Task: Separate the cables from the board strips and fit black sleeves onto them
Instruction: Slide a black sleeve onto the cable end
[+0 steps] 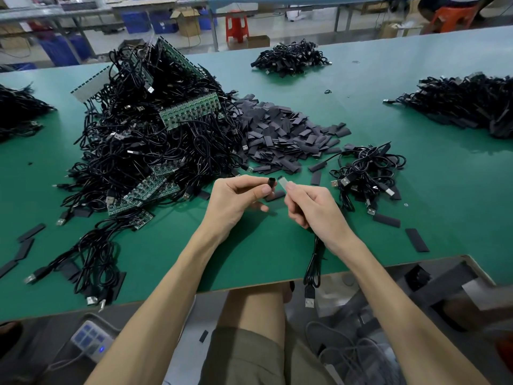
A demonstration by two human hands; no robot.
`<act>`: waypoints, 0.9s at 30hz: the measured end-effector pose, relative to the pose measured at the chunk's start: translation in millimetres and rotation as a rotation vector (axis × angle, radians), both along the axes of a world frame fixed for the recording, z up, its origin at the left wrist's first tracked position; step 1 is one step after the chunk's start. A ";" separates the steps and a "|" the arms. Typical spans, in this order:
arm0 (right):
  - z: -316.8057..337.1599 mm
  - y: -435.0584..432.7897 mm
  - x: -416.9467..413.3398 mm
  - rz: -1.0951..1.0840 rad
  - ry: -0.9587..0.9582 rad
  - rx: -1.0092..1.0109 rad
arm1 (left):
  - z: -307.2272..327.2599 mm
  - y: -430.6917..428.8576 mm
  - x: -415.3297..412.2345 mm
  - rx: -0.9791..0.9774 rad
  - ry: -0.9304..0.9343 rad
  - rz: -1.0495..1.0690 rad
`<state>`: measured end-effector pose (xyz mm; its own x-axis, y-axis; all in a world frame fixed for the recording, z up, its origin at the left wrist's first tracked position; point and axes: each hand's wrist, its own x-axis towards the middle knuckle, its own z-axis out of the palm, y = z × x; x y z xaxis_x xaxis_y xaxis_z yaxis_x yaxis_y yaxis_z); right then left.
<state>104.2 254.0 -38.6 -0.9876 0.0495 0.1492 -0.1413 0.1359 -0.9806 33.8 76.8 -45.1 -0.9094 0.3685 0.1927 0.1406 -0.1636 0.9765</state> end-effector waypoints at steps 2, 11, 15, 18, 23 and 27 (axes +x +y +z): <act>1.0 0.1 1.2 0.013 -0.002 0.005 | 0.4 0.5 0.1 -0.016 0.036 0.028; 2.0 -0.3 1.4 0.042 -0.028 0.031 | -1.2 4.5 4.5 -0.300 0.537 0.194; 0.6 -0.5 -0.3 0.056 -0.027 0.016 | -1.9 5.5 8.0 -0.369 0.664 0.252; -1.0 -0.6 -2.0 0.068 -0.034 0.005 | -1.4 7.2 9.5 -0.364 0.689 0.258; -3.0 -0.6 -4.3 0.077 -0.052 0.001 | -0.1 5.8 11.0 -0.393 0.781 0.204; -3.0 -0.2 -4.0 0.064 -0.061 0.018 | -1.3 2.8 10.4 -0.412 0.839 0.177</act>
<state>100.2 253.8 -41.6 -0.9959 -0.0164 0.0888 -0.0903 0.1462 -0.9851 44.2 79.6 -46.3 -0.5828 0.4231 0.6938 0.8117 0.2618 0.5222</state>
